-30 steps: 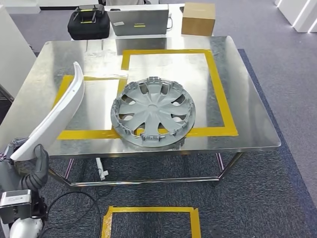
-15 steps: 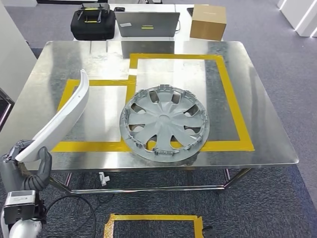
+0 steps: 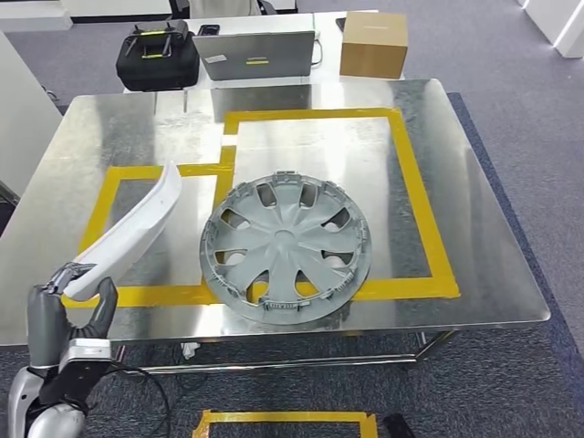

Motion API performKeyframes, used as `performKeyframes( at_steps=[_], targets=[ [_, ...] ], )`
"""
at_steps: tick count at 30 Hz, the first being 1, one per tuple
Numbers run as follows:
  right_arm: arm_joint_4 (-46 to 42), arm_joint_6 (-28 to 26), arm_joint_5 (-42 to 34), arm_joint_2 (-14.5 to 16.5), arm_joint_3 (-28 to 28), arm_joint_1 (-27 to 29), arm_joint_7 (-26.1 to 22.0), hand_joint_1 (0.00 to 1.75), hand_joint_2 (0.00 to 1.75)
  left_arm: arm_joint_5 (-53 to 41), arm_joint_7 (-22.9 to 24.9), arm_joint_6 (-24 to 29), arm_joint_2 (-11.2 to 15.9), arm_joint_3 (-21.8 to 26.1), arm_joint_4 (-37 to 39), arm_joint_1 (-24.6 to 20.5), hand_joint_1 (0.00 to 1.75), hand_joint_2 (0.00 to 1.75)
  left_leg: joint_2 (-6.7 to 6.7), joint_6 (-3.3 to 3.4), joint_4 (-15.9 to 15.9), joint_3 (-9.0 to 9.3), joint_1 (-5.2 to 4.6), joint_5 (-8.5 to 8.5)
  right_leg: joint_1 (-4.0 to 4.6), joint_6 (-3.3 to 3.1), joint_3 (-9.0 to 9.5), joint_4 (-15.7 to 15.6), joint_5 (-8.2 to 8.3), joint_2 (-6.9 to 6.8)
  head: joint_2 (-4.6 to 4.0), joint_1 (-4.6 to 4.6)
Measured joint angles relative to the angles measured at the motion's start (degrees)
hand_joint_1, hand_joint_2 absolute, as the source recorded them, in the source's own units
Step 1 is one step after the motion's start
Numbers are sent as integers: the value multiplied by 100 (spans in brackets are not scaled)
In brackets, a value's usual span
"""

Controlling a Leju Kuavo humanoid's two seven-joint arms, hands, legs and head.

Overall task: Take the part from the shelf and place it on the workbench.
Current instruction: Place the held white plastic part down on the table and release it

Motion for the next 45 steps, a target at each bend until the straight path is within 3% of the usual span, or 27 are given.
performKeyframes(
  at_steps=[1,2,4,5,6,8,10,12,14,15,16,17,19,21,24,26,28,30,31,32,34,36,38,41,43,45],
  targets=[
    [0,11,14,0,-3,5,1,0,0,-164,92,-102,52,6,89,19,175,175,0,12,59,-88,-3,90,12,-6,32,0,-23,6,1,1],
    [0,22,29,1,-5,11,3,0,0,-312,176,-199,109,13,181,30,175,175,0,37,-106,-69,-11,292,25,-8,71,0,-47,14,1,0],
    [1,46,56,3,-16,15,4,0,0,-600,318,-361,229,36,408,17,175,175,1,128,-806,173,-45,787,48,0,133,-3,-97,23,1,5],
    [1,58,67,5,-25,9,2,0,0,-752,376,-423,291,55,544,1,175,175,4,172,-1126,299,-67,933,58,14,152,0,-117,31,1,7],
    [1,68,77,7,-34,1,-2,0,0,-921,427,-475,362,77,694,-16,175,175,7,203,-1345,382,-88,988,62,32,150,2,-129,34,1,8],
    [0,80,90,9,-50,-12,-7,0,0,-1249,492,-550,509,110,970,-42,175,175,7,220,-1493,427,-108,947,61,84,144,-14,-129,33,1,4],
    [-1,86,109,-1,-57,-11,-7,0,0,-1492,517,-600,641,120,1204,-56,175,175,9,235,-1599,488,-67,964,62,142,115,0,-175,21,0,5],
    [-2,90,128,-10,-69,-14,-7,0,0,-1599,519,-632,735,124,1405,-77,175,175,15,255,-1687,562,-19,991,56,198,-61,359,-389,13,1,22],
    [-2,94,138,-11,-85,-15,-5,0,0,-1663,536,-668,792,126,1577,-97,175,175,20,270,-1696,577,-15,985,20,248,-437,1078,-679,7,1,34],
    [-2,96,140,-13,-91,-10,-3,0,0,-1708,555,-689,814,124,1657,-99,175,175,21,271,-1695,580,-12,977,-1,272,-614,1366,-739,4,1,37],
    [-2,97,143,-18,-96,-3,-1,0,0,-1759,578,-704,838,122,1733,-99,175,175,20,266,-1694,588,-5,967,-19,295,-709,1478,-700,0,0,38],
    [-2,97,144,-24,-101,2,2,0,0,-1810,603,-713,865,121,1805,-99,175,175,16,251,-1692,602,7,954,-36,316,-691,1366,-548,-5,0,41],
    [-2,98,149,-39,-109,2,5,0,0,-1889,634,-708,917,123,1930,-107,87,175,9,194,-1678,643,37,916,-70,359,-388,663,-128,-19,0,44],
    [-2,106,152,-46,-115,-17,1,0,0,-1904,641,-681,978,152,2045,-117,0,175,4,112,-1641,656,32,874,-75,333,-94,93,54,-10,0,54],
    [-3,119,164,-46,-130,-15,-10,0,0,-1637,452,-621,1014,244,2177,-99,0,175,4,16,-1654,664,26,879,-48,194,-34,-3,41,6,1,43],
    [-4,113,176,-48,-138,-5,-20,0,0,-1218,172,-539,958,320,2198,-79,0,87,7,-28,-1528,618,41,774,-53,108,-20,-21,51,-1,1,36],
    [-6,99,186,-50,-140,-14,-29,0,0,-719,-98,-429,816,413,2181,-52,0,0,11,-49,-930,353,40,443,-50,50,-4,-35,51,-8,1,26],
    [-7,84,198,-50,-142,-19,-35,0,0,-244,-275,-330,606,512,2111,-6,0,0,11,-44,-150,-14,33,132,-24,25,4,-35,40,-10,1,24],
    [-7,79,205,-49,-143,-14,-37,0,0,-59,-328,-295,494,553,2061,17,0,0,11,-29,38,-112,29,115,-7,16,12,-35,34,-10,1,25],
    [-6,76,212,-49,-144,-8,-38,0,0,63,-355,-272,402,587,2009,33,0,0,11,-1,-1,-104,21,216,11,9,26,-35,29,-10,0,25],
    [-5,70,221,-47,-145,-3,-39,0,0,229,-403,-256,253,646,1904,41,0,0,11,96,-660,190,-14,642,39,0,63,-35,16,-4,0,26],
    [-4,51,228,-36,-148,-6,-42,0,0,570,-536,-251,112,714,1754,43,0,0,15,204,-1347,497,-67,896,60,21,66,-29,5,2,0,29],
    [-4,14,237,-25,-164,-9,-45,0,0,1100,-710,-238,-77,775,1534,64,0,0,13,246,-1567,576,-107,897,55,77,40,-33,12,-3,0,32],
    [-6,-36,250,-24,-209,-5,-45,0,0,1706,-849,-182,-376,810,1127,123,0,0,6,269,-1675,611,-75,942,48,179,4,35,-66,-12,0,40],
    [-7,-48,254,-22,-231,-8,-45,0,0,1889,-900,-147,-549,810,912,151,0,0,14,287,-1726,635,-39,970,33,236,-232,530,-363,-11,0,63],
    [-7,-57,255,-19,-246,-4,-40,0,0,2115,-1013,-57,-686,808,755,196,0,0,26,292,-1726,632,-34,970,4,288,-601,1296,-686,-16,0,79]
  ],
)
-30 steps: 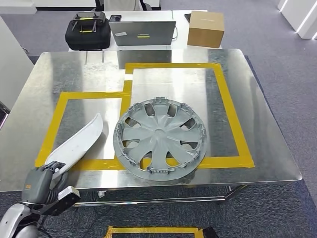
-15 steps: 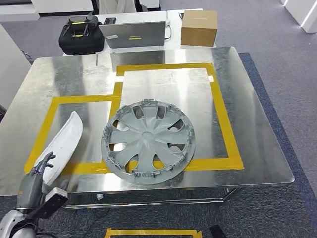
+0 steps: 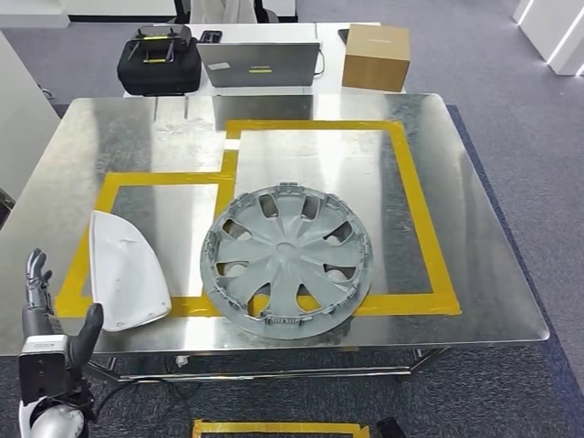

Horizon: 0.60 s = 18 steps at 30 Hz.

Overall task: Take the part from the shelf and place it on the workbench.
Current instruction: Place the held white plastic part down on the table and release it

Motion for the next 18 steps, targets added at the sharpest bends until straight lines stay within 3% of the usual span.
performKeyframes(
  at_steps=[1,2,3,5,7,10,12,15,16,17,18],
  targets=[
    [0,-13,0,1,-11,9,7,0,0,155,-85,83,-65,-2,-77,30,0,0,5,0,2,1,2,-1,-15,24,-118,233,-44,-3,0,-1],
    [0,-30,-2,1,-25,18,16,0,0,315,-171,171,-127,-9,-164,61,0,0,5,-2,9,2,9,-1,-31,46,-128,235,35,-6,0,1],
    [0,-50,-4,1,-40,24,25,0,0,465,-243,250,-188,-25,-256,95,0,0,3,-8,19,5,19,-4,-48,64,-23,2,213,-11,0,1],
    [1,-85,-12,10,-72,19,36,0,0,690,-339,367,-292,-89,-455,170,0,0,-8,-52,67,0,28,-28,-78,96,369,-809,589,-19,0,11],
    [1,-104,-17,33,-100,5,38,0,0,820,-385,444,-353,-169,-635,245,0,0,-16,-119,125,-28,9,-45,-82,59,606,-1268,717,-6,1,19],
    [0,-126,-19,56,-137,18,45,0,0,901,-430,505,-399,-276,-830,332,0,0,-17,-195,153,-51,10,-40,-71,-66,608,-1294,738,9,1,13],
    [0,-141,-20,64,-147,23,50,0,0,916,-442,521,-408,-316,-920,369,0,0,-15,-238,378,-130,21,-261,-79,-155,576,-1311,784,-4,1,2],
    [0,-147,-19,73,-161,16,51,0,0,920,-446,531,-412,-347,-982,403,0,0,-14,-281,1405,-477,21,-925,-60,-240,472,-1314,861,-28,2,-14],
    [0,-147,-19,75,-167,18,51,0,0,921,-447,533,-413,-357,-988,418,0,0,-14,-277,1660,-539,20,-1042,-46,-251,430,-1313,891,-33,1,-14],
    [0,-147,-18,75,-172,19,51,0,0,921,-448,535,-413,-366,-992,430,0,0,-14,-261,1722,-511,16,-1055,-31,-256,387,-1313,925,-36,1,-14],
    [0,-147,-18,75,-175,19,51,0,0,921,-448,537,-413,-374,-999,438,0,0,-14,-230,1548,-369,9,-963,-16,-256,345,-1312,960,-35,1,-14]
  ],
)
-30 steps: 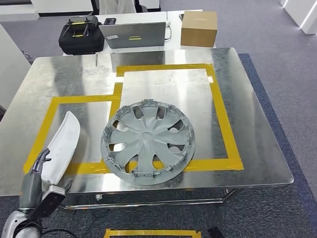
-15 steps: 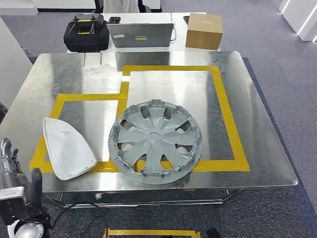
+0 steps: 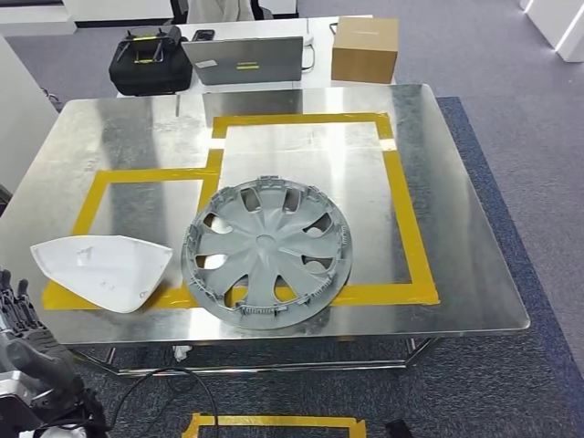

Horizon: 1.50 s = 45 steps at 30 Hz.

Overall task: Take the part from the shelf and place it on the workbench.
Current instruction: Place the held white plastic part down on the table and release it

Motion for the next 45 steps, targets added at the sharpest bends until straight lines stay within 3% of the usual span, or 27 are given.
performKeyframes(
  at_steps=[3,5,8,9,10,12,13,14,15,17,19,20,22,24,25,28,29,30,31,33,35,38,40,43,44,45],
  targets=[
    [0,-1,-1,13,-8,0,0,0,0,0,0,2,-2,-13,-55,-5,0,0,8,147,-1215,729,-60,406,42,26,-88,3,106,5,0,4],
    [0,-1,-1,25,-14,1,0,0,0,0,-5,2,-8,-26,-89,-6,0,0,20,186,-1578,904,-103,494,44,86,-118,1,176,-7,1,8],
    [0,0,1,28,-19,-2,1,0,0,1,-9,3,-17,-40,-101,10,0,0,35,224,-1631,847,-105,655,12,188,-151,-8,218,-15,0,8],
    [0,-1,1,28,-21,0,1,0,0,3,-10,4,-24,-43,-105,8,0,0,44,251,-1660,812,-91,724,8,218,-204,88,86,-9,1,14],
    [0,-1,1,28,-25,1,2,0,0,4,-10,4,-33,-46,-111,6,0,0,55,274,-1684,761,-74,791,4,242,-284,296,-145,-2,1,22],
    [0,-2,1,28,-35,1,2,0,0,11,-10,4,-49,-52,-117,10,0,0,65,298,-1682,609,-73,905,-4,283,-483,982,-711,4,0,33],
    [0,-2,1,28,-39,0,3,0,0,16,-10,4,-53,-54,-119,15,0,0,67,297,-1677,523,-74,962,-7,296,-538,1306,-875,3,-1,33],
    [0,-2,1,28,-43,0,4,0,0,25,-12,7,-56,-55,-119,20,0,0,69,289,-1672,438,-72,1021,-8,307,-517,1489,-908,3,-1,32],
    [-1,-3,1,28,-45,1,10,0,0,33,-18,15,-57,-56,-119,26,0,0,70,278,-1666,360,-69,1073,-9,314,-400,1478,-827,3,0,33],
    [-2,-12,3,28,-49,0,36,0,0,48,-39,47,-58,-69,-125,40,0,0,71,238,-1650,247,-58,1152,-14,322,119,865,-531,1,0,33],
    [-3,-27,12,31,-50,-14,90,0,0,57,-69,97,-55,-106,-155,48,0,0,74,181,-1611,157,-71,1217,-12,312,667,63,-437,8,1,40],
    [-3,-34,16,32,-51,-19,122,0,0,62,-83,119,-52,-132,-171,49,0,0,76,153,-1594,124,-81,1256,-10,300,811,-177,-456,16,2,42],
    [-2,-44,15,37,-57,-11,179,0,0,68,-99,148,-47,-186,-191,54,0,0,76,105,-1586,72,-94,1343,-8,258,844,-313,-473,28,1,43],
    [-3,-48,-1,46,-75,-3,215,0,0,64,-110,169,-35,-226,-198,59,0,0,64,48,-1492,-1,-85,1239,-25,196,798,-331,-414,15,1,39],
    [-4,-46,-11,50,-88,-5,225,0,0,58,-116,179,-26,-241,-201,59,0,0,57,15,-1289,-76,-77,1063,-33,154,775,-339,-380,7,1,29],
    [-4,-39,-41,52,-117,-17,246,0,0,49,-129,201,7,-293,-202,58,0,0,53,-45,-187,-394,-58,407,-9,70,706,-317,-335,-6,1,11],
    [-4,-38,-47,52,-126,-20,260,0,0,61,-133,213,19,-312,-201,58,0,0,52,-39,52,-434,-59,335,7,62,676,-293,-330,-7,2,13],
    [-4,-39,-50,52,-136,-23,274,0,0,75,-139,227,31,-327,-201,54,0,0,52,-18,91,-390,-63,371,26,57,647,-263,-328,-4,2,12],
    [-4,-41,-50,52,-144,-30,287,0,0,90,-146,243,44,-343,-201,47,0,0,49,25,-82,-250,-72,503,49,53,621,-232,-328,2,1,13],
    [-4,-45,-41,66,-151,-45,304,0,0,108,-161,264,73,-361,-201,13,0,0,21,182,-801,168,-111,820,97,46,588,-187,-332,14,0,22],
    [-3,-52,-26,89,-154,-68,316,0,0,110,-178,291,102,-366,-201,-28,0,0,-2,297,-1302,425,-155,952,103,65,553,-163,-316,20,1,32],
    [-2,-62,-9,99,-156,-90,337,0,0,103,-202,350,138,-366,-201,-80,0,0,2,330,-1496,465,-173,1030,62,153,500,-159,-279,18,0,25],
    [-2,-71,0,98,-158,-97,350,0,0,92,-216,378,150,-367,-197,-130,0,0,8,359,-1669,470,-134,1099,62,207,380,1,-494,21,1,32],
    [-2,-82,6,98,-164,-107,377,0,0,81,-225,399,156,-374,-185,-157,0,0,28,356,-1734,323,-104,1199,18,303,27,956,-1134,19,2,63],
    [-2,-86,8,98,-170,-106,387,0,0,81,-225,406,160,-375,-180,-156,0,0,40,339,-1713,255,-97,1235,-1,335,-32,1243,-1215,17,2,65],
    [-2,-91,9,98,-178,-105,392,0,0,81,-225,413,162,-375,-175,-157,0,0,49,320,-1686,187,-85,1270,-18,364,-17,1360,-1175,16,2,67]
  ],
)
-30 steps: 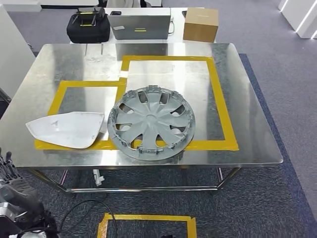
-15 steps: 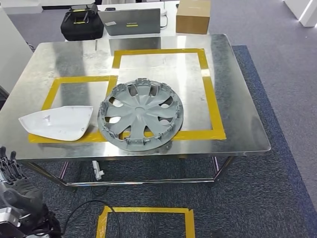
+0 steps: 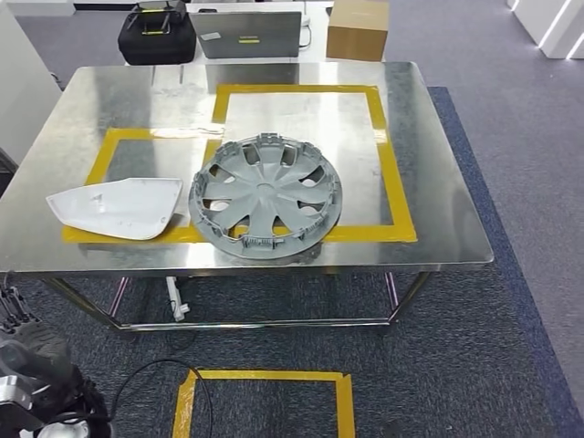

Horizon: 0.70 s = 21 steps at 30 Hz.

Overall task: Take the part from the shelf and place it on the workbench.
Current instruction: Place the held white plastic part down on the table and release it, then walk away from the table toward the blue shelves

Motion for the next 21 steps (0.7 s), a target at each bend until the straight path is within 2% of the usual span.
performKeyframes(
  at_steps=[1,2,3,4,6,8,9,10,11,12,13,14,15,16,17,18,20,21],
  targets=[
    [0,-4,0,0,-8,0,3,0,0,0,0,5,2,0,3,0,0,0,6,-25,36,-77,20,36,-18,33,114,-89,153,-1,0,3],
    [-1,-7,0,-1,-15,-3,5,0,0,0,0,9,2,0,4,-1,0,0,10,-58,78,-159,44,70,-37,67,309,-351,354,-2,-1,2],
    [-1,-8,1,0,-18,-11,5,0,0,-1,0,13,3,0,5,-1,0,0,10,-99,131,-243,64,104,-58,109,555,-731,473,1,-1,8],
    [-1,-8,2,5,-19,-21,5,0,0,-3,0,17,4,0,5,-1,0,0,6,-140,188,-322,73,139,-65,125,799,-1120,523,10,-1,21],
    [-2,-8,5,15,-22,-34,4,0,0,-17,0,22,9,-1,5,-6,0,0,0,-208,260,-408,61,227,-57,71,993,-1517,464,35,-1,35],
    [-2,-9,7,19,-30,-35,2,0,0,-34,-1,23,18,-3,5,-9,0,0,-4,-254,264,-436,59,314,-42,-72,906,-1506,493,42,0,29],
    [-1,-8,8,19,-36,-38,-2,0,0,-44,-5,23,28,-3,5,-8,0,0,-6,-278,282,-463,69,280,-41,-145,860,-1499,523,33,0,25],
    [-1,-8,9,19,-40,-41,-5,0,0,-56,-11,23,38,-4,5,-6,0,0,-7,-304,356,-496,78,138,-43,-218,802,-1499,566,22,0,21],
    [-1,-7,10,19,-46,-41,-9,0,0,-70,-18,23,48,-6,5,-6,0,0,-7,-328,523,-537,85,-102,-45,-283,737,-1501,622,9,0,14],
    [-2,-7,11,18,-51,-42,-11,0,0,-81,-22,22,57,-8,6,-6,0,0,-8,-351,797,-585,86,-419,-40,-323,673,-1499,681,-2,0,8],
    [-2,-8,11,17,-55,-41,-11,0,0,-88,-20,20,63,-9,8,-7,0,0,-8,-365,1156,-633,86,-705,-32,-343,617,-1497,743,-9,0,4],
    [-2,-8,11,17,-60,-39,-11,0,0,-90,-15,16,69,-10,11,-8,0,0,-8,-370,1507,-666,86,-880,-21,-352,559,-1492,807,-15,0,1],
    [-2,-8,12,17,-63,-37,-10,0,0,-90,-8,6,77,-11,17,-7,0,0,-8,-363,1757,-655,85,-920,-8,-355,495,-1485,870,-20,0,0],
    [-2,-8,15,17,-65,-35,-10,0,0,-91,0,-6,84,-13,22,-7,0,0,-9,-341,1822,-568,81,-849,7,-354,431,-1478,929,-22,0,0],
    [-2,-8,18,17,-66,-35,-10,0,0,-92,5,-21,90,-15,27,-8,0,0,-10,-302,1646,-377,73,-715,25,-353,365,-1473,982,-23,0,0],
    [-2,-8,21,18,-66,-37,-10,0,0,-94,8,-34,95,-17,30,-11,0,0,-13,-244,1274,-91,57,-590,39,-351,313,-1471,1029,-23,0,1],
    [-1,-9,26,27,-67,-40,-11,0,0,-98,10,-48,104,-26,32,-28,0,0,-15,-123,434,462,14,-538,61,-326,245,-1470,1106,-24,0,6],
    [-1,-11,27,31,-67,-43,-12,0,0,-101,10,-50,108,-32,32,-37,0,0,-16,-87,173,607,-9,-559,57,-302,224,-1473,1143,-26,0,6]
  ],
)
